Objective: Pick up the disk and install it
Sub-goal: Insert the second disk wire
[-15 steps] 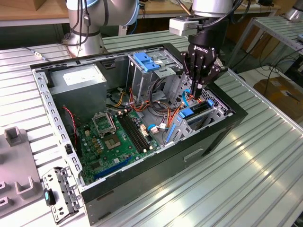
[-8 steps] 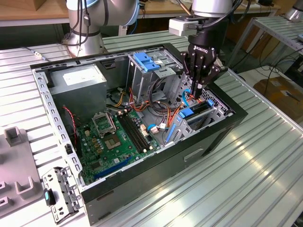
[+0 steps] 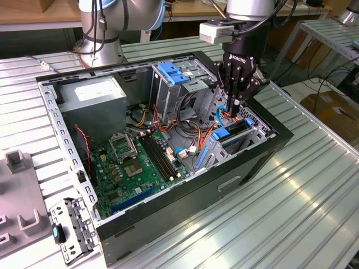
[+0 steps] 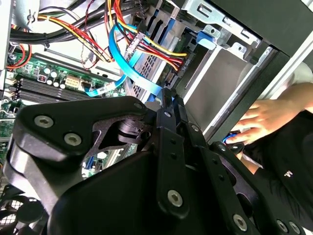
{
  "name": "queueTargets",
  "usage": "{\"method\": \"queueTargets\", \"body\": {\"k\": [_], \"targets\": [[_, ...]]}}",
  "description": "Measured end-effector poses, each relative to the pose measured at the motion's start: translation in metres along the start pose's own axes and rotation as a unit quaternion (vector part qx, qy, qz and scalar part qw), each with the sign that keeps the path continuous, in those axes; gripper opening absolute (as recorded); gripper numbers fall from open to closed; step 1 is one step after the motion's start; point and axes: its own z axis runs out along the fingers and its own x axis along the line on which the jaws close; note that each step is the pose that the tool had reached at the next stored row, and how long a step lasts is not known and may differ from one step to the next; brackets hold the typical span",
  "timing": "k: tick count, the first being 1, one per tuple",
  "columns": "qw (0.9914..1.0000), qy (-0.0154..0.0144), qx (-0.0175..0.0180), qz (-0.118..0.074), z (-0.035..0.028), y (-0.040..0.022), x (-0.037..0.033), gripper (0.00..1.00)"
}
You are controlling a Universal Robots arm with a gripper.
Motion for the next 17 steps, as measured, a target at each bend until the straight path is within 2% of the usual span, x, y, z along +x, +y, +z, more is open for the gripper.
{"method": "queueTargets", "body": {"k": [3,4,7,8,9,10,16,17], "targets": [[1.00000,0.0000,0.0001,0.000,0.0000,0.0000,0.0000,0.16],[1.00000,-0.0001,0.0012,0.000,0.0001,0.0001,0.0000,0.16],[0.99990,-0.0008,0.0134,0.004,0.0009,0.0001,-0.0002,0.16],[0.99988,-0.0010,0.0148,0.004,0.0009,0.0000,-0.0002,0.16],[0.99983,-0.0044,0.0169,0.005,0.0015,0.0006,0.0004,0.16],[0.99972,-0.0114,0.0199,0.006,0.0020,0.0015,0.0017,0.16],[0.99899,-0.0351,0.0267,0.009,0.0044,0.0026,0.0082,0.16],[0.99878,-0.0398,0.0279,0.009,0.0051,0.0027,0.0101,0.16]]}}
